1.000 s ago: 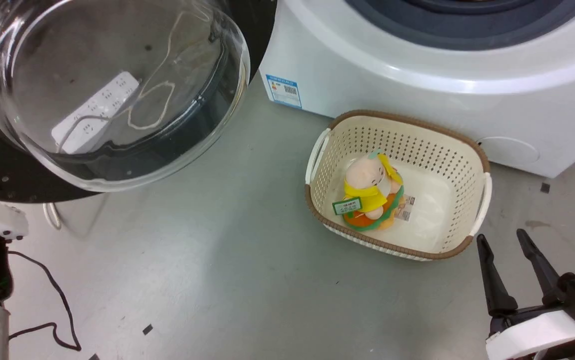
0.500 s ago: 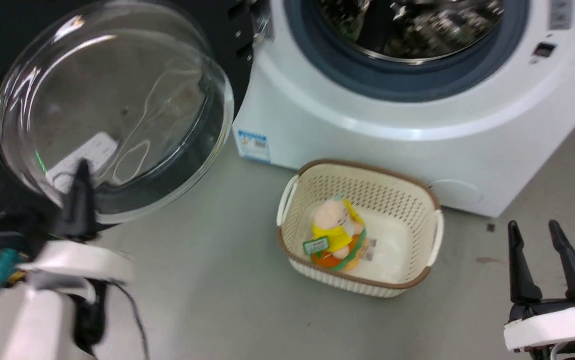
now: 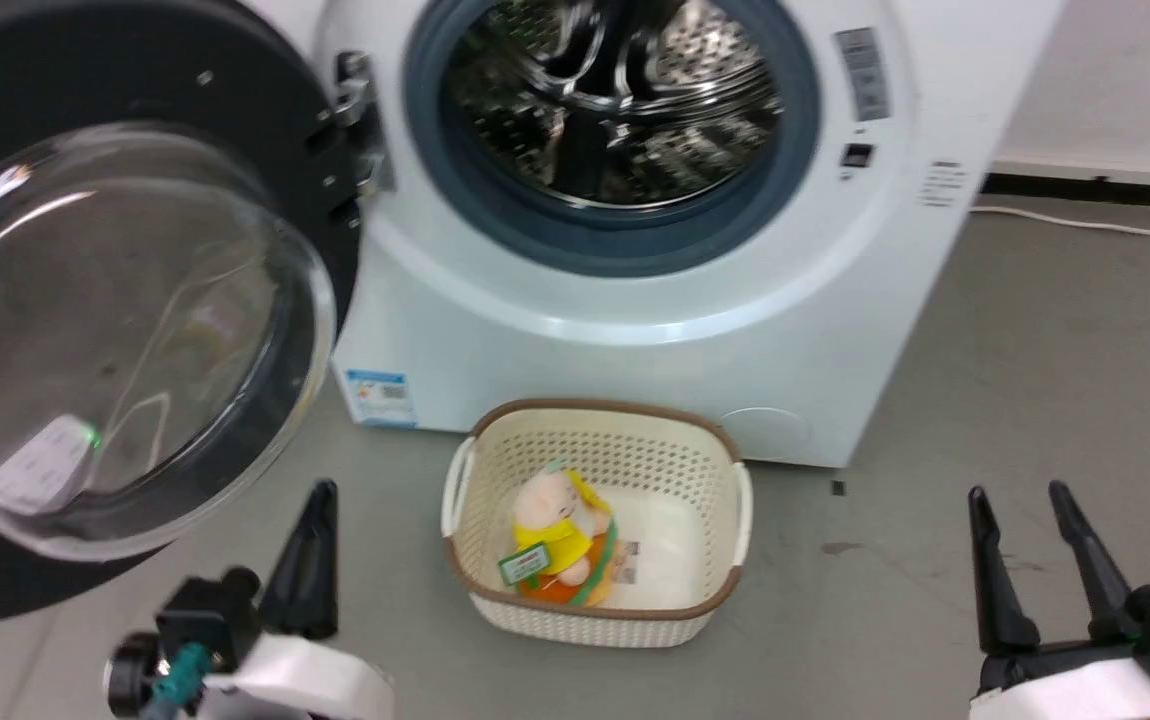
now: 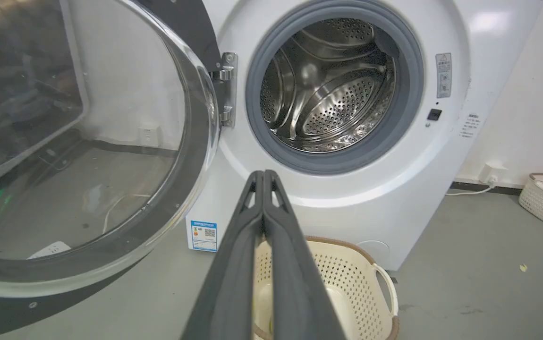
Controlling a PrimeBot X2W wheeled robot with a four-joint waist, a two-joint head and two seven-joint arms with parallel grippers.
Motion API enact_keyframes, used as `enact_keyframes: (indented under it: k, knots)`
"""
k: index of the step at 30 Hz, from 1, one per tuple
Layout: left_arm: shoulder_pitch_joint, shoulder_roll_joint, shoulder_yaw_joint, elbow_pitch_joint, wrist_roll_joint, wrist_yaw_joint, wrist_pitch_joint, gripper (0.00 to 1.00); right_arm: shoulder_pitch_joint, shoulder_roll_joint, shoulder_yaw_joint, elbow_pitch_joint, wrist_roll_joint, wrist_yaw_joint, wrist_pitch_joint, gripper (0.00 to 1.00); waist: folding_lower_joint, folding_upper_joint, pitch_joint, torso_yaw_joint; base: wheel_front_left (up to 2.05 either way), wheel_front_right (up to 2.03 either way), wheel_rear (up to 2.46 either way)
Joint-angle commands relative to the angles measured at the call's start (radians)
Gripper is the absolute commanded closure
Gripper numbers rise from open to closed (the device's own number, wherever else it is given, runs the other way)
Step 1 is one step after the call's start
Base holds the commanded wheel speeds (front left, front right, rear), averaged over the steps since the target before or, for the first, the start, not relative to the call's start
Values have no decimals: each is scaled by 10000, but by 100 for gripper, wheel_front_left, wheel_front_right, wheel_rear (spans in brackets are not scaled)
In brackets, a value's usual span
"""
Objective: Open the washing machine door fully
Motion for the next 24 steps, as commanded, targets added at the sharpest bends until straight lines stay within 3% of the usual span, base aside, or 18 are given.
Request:
enact_keyframes:
  k: [1,9,10,11,12,24]
  knots:
    - [275,-110,-104,-4,111,70,-65,100,192,63,84,-31,-88,10,-59,0,2,0,-270,-460,0,0,0]
    - [887,-524,-569,102,427,259,-135,100,654,159,225,82,-250,10,-69,0,2,0,-330,-922,0,0,0]
    - [908,-516,-556,145,514,322,-143,88,691,174,246,102,-263,10,-69,0,2,0,-319,-953,0,0,0]
    - [919,-509,-553,184,606,372,-149,52,720,185,272,130,-285,10,-70,0,2,0,-311,-979,0,0,0]
    - [921,-525,-544,207,657,403,-154,0,740,195,295,157,-310,10,-70,0,2,0,-304,-997,0,0,0]
    - [941,-859,-523,283,980,416,-166,0,683,311,293,355,-309,10,-71,0,2,0,-297,-937,0,0,0]
